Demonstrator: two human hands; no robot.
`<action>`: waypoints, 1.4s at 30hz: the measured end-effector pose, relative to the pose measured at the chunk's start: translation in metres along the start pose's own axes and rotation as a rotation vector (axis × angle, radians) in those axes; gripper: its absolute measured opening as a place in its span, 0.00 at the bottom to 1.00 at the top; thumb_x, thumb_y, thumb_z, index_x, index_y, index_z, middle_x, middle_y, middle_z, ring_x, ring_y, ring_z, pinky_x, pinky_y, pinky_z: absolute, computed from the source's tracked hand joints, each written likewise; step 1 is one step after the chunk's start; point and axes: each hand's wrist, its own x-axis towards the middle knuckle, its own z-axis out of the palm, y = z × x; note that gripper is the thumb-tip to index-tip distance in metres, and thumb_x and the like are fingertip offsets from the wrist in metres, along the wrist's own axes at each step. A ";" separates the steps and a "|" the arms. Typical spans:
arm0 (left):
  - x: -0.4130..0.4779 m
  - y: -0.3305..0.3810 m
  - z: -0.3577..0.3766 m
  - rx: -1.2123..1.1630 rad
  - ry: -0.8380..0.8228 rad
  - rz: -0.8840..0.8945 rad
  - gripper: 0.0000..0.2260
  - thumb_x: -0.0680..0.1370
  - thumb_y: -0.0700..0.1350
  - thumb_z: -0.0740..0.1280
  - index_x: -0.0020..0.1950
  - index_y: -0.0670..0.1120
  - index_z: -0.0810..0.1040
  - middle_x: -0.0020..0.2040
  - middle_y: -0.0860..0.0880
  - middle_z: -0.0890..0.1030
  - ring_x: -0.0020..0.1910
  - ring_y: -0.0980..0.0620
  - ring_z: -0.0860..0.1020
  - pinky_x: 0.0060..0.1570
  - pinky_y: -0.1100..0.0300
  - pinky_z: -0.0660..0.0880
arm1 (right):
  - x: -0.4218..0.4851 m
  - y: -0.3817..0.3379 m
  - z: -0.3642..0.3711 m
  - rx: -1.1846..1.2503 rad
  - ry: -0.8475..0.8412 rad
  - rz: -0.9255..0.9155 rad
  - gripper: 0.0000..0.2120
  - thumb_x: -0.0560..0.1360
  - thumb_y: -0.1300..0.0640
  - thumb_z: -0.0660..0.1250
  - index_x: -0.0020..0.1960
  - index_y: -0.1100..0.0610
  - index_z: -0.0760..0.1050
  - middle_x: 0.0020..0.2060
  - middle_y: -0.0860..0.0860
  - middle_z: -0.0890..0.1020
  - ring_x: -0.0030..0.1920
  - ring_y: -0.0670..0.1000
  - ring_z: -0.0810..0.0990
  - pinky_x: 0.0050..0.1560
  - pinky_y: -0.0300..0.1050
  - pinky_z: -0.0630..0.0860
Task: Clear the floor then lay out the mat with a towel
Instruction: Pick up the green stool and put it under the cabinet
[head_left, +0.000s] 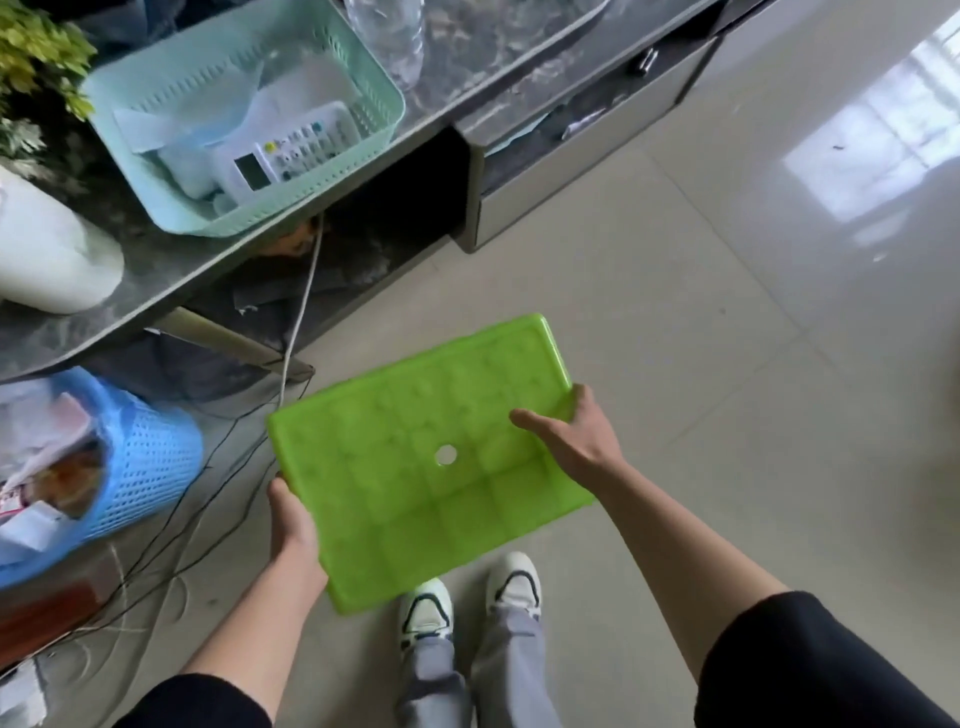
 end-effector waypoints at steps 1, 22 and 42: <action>0.011 0.003 0.001 -0.018 0.010 -0.014 0.27 0.80 0.56 0.45 0.69 0.43 0.71 0.67 0.38 0.75 0.64 0.38 0.74 0.64 0.45 0.68 | 0.012 -0.008 0.008 -0.016 -0.017 -0.016 0.42 0.64 0.38 0.72 0.69 0.56 0.62 0.64 0.58 0.74 0.63 0.60 0.73 0.63 0.61 0.69; 0.102 0.007 0.018 0.311 0.498 -0.003 0.31 0.80 0.59 0.53 0.69 0.33 0.67 0.69 0.32 0.69 0.67 0.34 0.69 0.64 0.46 0.66 | 0.114 -0.054 0.090 -0.371 -0.122 -0.273 0.42 0.69 0.51 0.73 0.76 0.50 0.53 0.68 0.56 0.72 0.66 0.59 0.72 0.64 0.56 0.71; -0.389 0.108 0.212 1.294 -0.428 1.232 0.19 0.80 0.47 0.56 0.69 0.44 0.72 0.75 0.40 0.64 0.75 0.43 0.59 0.74 0.54 0.54 | -0.174 -0.064 -0.285 -0.278 0.307 -0.308 0.27 0.75 0.46 0.63 0.72 0.53 0.63 0.67 0.56 0.72 0.68 0.58 0.67 0.64 0.56 0.65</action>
